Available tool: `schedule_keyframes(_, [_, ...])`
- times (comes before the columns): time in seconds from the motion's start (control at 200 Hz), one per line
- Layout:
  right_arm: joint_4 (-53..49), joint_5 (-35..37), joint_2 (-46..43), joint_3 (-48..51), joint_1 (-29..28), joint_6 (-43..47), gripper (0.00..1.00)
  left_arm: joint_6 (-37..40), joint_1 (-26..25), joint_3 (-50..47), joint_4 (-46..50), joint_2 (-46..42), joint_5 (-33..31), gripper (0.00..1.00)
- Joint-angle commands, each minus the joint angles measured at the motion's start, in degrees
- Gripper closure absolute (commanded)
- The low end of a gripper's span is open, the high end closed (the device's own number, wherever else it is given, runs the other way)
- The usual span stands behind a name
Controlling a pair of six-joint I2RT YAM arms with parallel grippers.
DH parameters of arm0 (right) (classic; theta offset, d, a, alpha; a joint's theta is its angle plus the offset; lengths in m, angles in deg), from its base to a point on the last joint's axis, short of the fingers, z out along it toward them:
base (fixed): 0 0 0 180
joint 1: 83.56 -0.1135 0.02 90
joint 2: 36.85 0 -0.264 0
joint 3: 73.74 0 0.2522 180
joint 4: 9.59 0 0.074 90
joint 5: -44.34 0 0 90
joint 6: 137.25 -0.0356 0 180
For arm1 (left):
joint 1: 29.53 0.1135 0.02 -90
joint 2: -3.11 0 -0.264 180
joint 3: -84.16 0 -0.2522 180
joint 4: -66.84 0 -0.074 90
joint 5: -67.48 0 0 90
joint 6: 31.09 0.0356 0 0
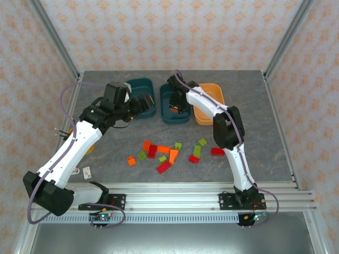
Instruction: Sort the legos into containers by color
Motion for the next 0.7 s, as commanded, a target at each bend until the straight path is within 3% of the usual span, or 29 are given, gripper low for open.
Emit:
schedule_keyframes(0.0, [-3.58,0.23,2.35,-5.42,0.59,1.37,0.62,-0.79,0.41,-1.55,0.80,-2.31,-1.60,0.17])
schedule_keyframes(0.215, [-7.28,-0.69,3.25,-11.99,0.64,1.72,0.36,-1.22,0.40,-3.13,3.66,-4.63,-3.08,0.17])
schedule_keyframes(0.435, [-6.49,1.65,-6.12,-12.08,-0.36,4.45,0.37,-1.64,0.40,-3.92,9.83,-6.63,-6.52,0.17])
schedule_keyframes(0.57, [0.58,3.08,-17.70,-0.39,-2.53,10.43,0.39,-0.45,0.36,-5.80,12.09,-7.55,-5.96,0.18])
schedule_keyframes(0.696, [13.36,0.41,-32.12,21.14,-4.67,14.34,0.40,2.51,0.36,-8.56,14.99,-6.18,-3.57,0.19])
